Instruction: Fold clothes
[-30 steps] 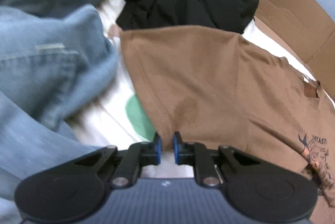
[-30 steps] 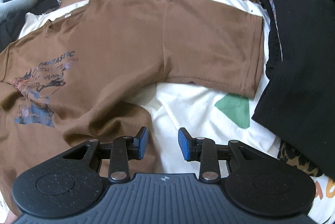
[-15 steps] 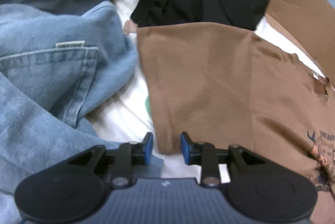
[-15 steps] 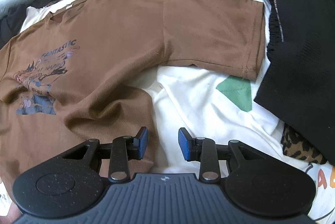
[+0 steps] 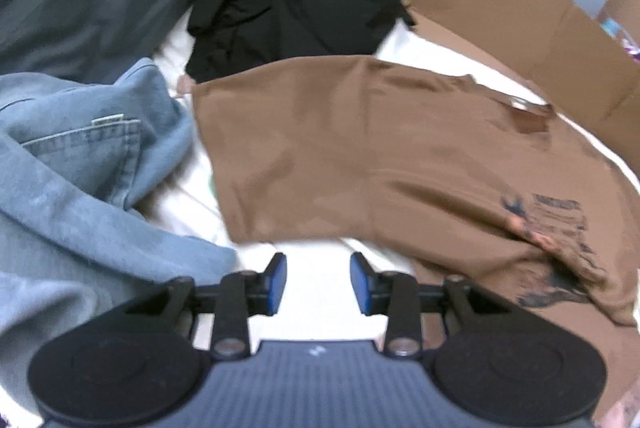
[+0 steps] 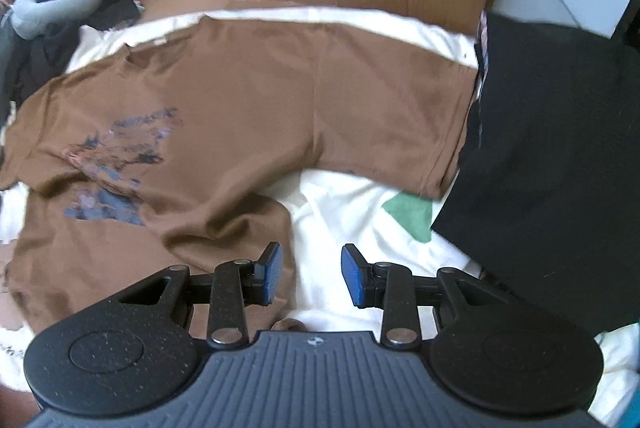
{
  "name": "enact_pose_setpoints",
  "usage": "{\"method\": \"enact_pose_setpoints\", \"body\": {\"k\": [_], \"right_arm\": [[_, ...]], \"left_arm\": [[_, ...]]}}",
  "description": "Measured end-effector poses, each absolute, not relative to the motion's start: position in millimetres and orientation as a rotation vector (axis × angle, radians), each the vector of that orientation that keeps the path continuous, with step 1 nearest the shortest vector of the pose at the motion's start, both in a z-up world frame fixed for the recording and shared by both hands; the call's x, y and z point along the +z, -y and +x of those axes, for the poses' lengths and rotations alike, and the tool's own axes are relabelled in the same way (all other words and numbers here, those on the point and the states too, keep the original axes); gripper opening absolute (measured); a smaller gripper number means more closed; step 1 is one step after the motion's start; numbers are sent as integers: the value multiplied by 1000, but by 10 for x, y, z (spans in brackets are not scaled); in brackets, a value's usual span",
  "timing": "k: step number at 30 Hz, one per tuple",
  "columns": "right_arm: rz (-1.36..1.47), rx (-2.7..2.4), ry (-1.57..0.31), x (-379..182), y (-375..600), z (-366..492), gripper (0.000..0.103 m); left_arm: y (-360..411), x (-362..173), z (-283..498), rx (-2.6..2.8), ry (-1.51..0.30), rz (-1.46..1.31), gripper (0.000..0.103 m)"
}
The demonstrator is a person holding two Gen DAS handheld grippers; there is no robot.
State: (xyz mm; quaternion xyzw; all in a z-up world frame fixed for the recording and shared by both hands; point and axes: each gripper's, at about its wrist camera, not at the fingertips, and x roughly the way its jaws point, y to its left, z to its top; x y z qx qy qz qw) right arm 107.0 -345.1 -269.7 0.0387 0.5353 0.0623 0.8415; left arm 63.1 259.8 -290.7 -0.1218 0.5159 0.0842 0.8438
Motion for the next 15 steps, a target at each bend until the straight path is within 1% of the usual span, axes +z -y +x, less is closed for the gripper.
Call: {"method": "enact_pose_setpoints", "body": {"k": [3, 6, 10, 12, 15], "right_arm": [[73, 137, -1117, -2527, 3511, 1017, 51], [61, 154, -1110, -2495, 3572, 941, 51], [61, 188, -1101, -2598, 3656, 798, 50], [66, 193, -1107, -2688, 3703, 713, 50], [75, 206, -1109, -2824, 3744, 585, 49]], "left_arm": [[-2470, -2752, 538, 138, -1080, -265, 37], [-2344, -2647, 438, 130, -1079, -257, 38], [-2261, -2503, 315, 139, -1086, -239, 39], [-2235, -2429, 251, 148, -1089, -225, 46], [-2212, -2360, 166, 159, -1099, -207, 48]]}}
